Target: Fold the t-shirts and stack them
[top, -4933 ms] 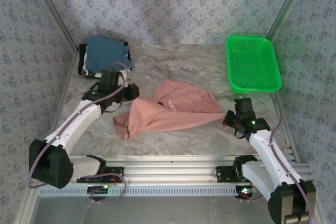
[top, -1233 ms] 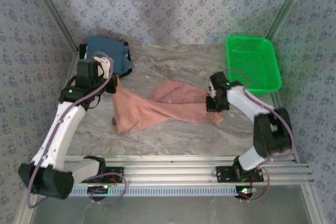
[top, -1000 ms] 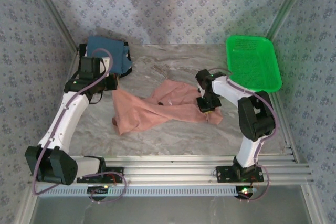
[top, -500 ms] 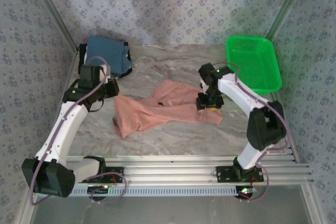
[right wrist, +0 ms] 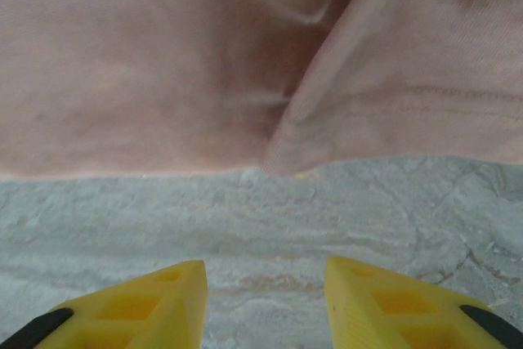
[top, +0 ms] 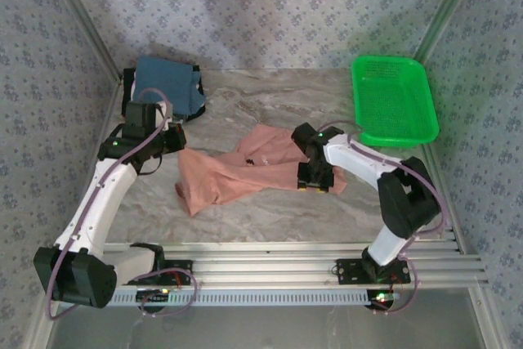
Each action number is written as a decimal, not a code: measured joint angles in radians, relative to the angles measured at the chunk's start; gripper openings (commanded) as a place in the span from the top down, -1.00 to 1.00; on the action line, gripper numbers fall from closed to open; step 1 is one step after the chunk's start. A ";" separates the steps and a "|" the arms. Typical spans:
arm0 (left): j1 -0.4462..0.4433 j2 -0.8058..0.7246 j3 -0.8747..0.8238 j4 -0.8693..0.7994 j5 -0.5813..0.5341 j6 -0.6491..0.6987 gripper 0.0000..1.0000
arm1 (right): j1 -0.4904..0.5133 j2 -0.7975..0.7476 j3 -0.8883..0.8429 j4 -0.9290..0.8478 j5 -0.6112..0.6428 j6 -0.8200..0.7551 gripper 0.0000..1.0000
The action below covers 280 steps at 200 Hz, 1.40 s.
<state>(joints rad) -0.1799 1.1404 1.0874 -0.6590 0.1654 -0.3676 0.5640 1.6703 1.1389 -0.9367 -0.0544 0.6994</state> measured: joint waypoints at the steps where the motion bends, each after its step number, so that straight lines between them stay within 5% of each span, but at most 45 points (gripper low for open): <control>1: 0.000 0.000 0.000 0.000 0.000 0.000 1.00 | 0.000 0.001 0.001 0.000 0.001 0.001 0.15; 280: 0.001 -0.024 -0.015 0.003 0.007 0.026 1.00 | -0.016 0.133 0.080 0.027 0.130 0.046 0.39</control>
<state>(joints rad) -0.1787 1.1168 1.0725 -0.6556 0.1722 -0.3412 0.5480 1.8034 1.2190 -0.9100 0.0753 0.7456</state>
